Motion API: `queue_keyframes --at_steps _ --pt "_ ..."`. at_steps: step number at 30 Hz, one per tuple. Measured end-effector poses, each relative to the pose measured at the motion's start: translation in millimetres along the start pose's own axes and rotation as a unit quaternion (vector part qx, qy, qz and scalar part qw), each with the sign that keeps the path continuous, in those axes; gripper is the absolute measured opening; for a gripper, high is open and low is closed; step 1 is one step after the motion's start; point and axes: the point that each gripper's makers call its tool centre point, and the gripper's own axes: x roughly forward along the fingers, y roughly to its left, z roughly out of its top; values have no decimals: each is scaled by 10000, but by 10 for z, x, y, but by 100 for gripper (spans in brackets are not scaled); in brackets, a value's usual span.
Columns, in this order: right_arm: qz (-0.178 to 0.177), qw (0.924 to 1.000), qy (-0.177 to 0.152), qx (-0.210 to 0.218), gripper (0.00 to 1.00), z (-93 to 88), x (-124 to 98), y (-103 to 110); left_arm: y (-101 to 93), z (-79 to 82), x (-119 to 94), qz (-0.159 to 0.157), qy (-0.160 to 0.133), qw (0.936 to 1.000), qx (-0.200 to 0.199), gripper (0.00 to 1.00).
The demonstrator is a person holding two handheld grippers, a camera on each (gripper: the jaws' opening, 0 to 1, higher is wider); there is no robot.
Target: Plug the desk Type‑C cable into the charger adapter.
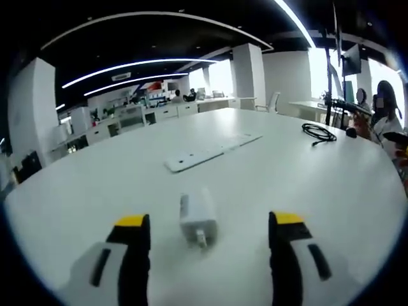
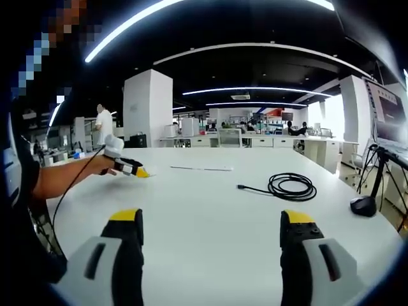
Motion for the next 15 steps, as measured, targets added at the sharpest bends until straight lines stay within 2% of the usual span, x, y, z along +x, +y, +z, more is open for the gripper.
queue_keyframes --at_steps 15 --pt "-55 10000 44 41 89 -56 -14 -30 38 -56 134 2 77 10000 4 62"
